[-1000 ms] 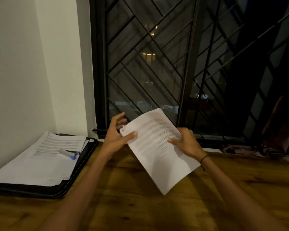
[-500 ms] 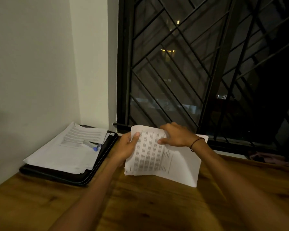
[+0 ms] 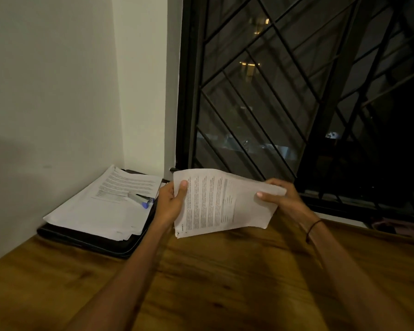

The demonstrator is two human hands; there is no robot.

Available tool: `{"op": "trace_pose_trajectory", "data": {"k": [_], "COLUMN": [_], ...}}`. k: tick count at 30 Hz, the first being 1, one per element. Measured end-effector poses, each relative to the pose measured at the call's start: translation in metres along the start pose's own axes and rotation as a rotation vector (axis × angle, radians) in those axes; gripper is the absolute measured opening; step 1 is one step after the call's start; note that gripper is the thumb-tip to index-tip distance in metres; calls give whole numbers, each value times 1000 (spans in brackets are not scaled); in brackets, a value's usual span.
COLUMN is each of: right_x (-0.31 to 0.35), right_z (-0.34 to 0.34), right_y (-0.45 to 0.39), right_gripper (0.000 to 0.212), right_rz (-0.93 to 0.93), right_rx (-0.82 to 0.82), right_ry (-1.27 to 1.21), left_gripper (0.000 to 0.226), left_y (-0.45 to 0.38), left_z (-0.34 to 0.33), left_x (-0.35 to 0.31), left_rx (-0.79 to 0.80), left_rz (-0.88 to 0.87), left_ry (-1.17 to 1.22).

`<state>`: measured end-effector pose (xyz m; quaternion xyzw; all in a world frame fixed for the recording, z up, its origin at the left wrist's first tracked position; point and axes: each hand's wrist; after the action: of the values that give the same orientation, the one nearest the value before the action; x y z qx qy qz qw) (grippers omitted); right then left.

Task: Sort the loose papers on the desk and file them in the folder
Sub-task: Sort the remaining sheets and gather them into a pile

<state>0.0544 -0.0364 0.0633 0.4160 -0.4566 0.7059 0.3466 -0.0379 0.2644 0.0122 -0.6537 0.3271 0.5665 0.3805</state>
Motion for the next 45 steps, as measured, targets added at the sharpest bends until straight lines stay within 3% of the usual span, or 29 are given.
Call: {"op": "trace_pose_trajectory", "data": {"k": [5, 10, 13, 21, 28, 33, 36, 41, 43, 45], "right_x": [-14, -11, -27, -37, -57, -73, -70, -61, -55, -47], "right_z": [-22, -34, -42, -43, -30, -29, -41, -66, -81, -104], "right_y": [-1, -3, 0, -6, -1, 8, 4, -25, -37, -51], "right_gripper": [44, 36, 43, 43, 44, 57, 60, 59, 46, 33], "right_rz": [-22, -10, -28, -19, -137, -233, -236, -59, 51, 120], "right_rx": [-88, -254, -287, -280, -143, 15, -82, -215, -177, -83], "right_ry": [-128, -116, -56, 38, 94, 70, 201, 559, 649, 574], "left_gripper": [18, 13, 13, 21, 22, 31, 37, 36, 37, 37], "left_y": [3, -3, -6, -10, -1, 8, 8, 9, 11, 11], "left_z": [-5, -2, -3, 2, 17, 17, 19, 25, 26, 29], "left_x": [-4, -9, 3, 12, 17, 33, 47, 54, 55, 58], "left_rx": [28, 33, 67, 119, 152, 153, 158, 139, 137, 138], "left_rz": [-15, -60, 4, 103, 199, 245, 261, 254, 239, 221], "left_ry": [65, 18, -62, -31, 16, -135, -240, -269, -289, -302]}}
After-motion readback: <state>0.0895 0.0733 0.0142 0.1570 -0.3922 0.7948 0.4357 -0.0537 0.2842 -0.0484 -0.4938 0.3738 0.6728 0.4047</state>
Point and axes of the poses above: each hand's wrist, its own y-axis away from the middle knuckle, its own z-axis out of the back of the hand, x = y × z, and after that the axes turned 9 degrees about z, right-handed
